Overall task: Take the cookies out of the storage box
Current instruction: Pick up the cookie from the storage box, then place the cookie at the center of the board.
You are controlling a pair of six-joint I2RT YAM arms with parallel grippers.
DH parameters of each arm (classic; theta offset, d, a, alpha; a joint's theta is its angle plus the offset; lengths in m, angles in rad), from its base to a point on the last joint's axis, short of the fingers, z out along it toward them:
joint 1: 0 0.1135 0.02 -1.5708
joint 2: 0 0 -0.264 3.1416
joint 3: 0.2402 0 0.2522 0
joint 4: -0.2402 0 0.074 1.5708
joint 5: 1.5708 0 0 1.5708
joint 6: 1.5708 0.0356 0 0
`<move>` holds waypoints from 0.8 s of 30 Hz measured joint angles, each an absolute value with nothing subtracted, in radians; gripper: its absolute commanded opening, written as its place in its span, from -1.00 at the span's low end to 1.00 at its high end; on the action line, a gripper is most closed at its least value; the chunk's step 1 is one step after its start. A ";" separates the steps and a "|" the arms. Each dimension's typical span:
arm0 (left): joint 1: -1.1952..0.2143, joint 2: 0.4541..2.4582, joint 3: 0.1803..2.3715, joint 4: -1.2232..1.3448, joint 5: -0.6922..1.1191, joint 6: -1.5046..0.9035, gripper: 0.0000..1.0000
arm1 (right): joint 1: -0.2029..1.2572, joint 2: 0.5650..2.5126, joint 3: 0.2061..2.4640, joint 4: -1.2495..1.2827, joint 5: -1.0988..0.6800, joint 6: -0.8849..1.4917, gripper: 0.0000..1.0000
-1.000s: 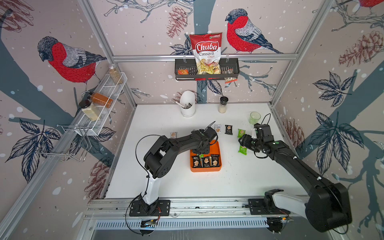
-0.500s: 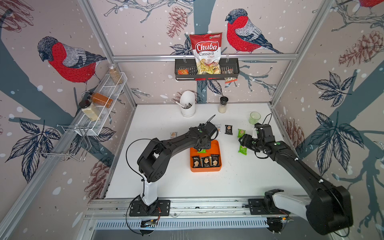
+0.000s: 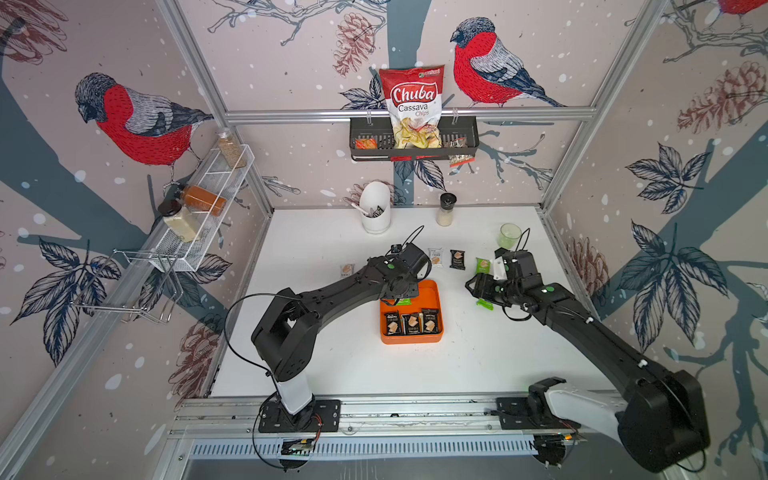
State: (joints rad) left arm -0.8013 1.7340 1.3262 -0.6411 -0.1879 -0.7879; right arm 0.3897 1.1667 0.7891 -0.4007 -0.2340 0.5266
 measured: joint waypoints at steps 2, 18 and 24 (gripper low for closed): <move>-0.790 1.714 1.306 -0.642 -0.193 -0.788 -0.17 | 0.419 1.192 0.801 -0.391 -0.236 0.530 0.28; -0.445 1.538 1.112 -0.636 -0.183 -0.667 -0.16 | 0.534 1.437 0.937 -0.288 -0.239 0.576 0.30; -0.281 1.584 1.115 -0.600 -0.153 -0.566 -0.17 | 0.534 1.533 0.991 -0.271 -0.238 0.601 0.30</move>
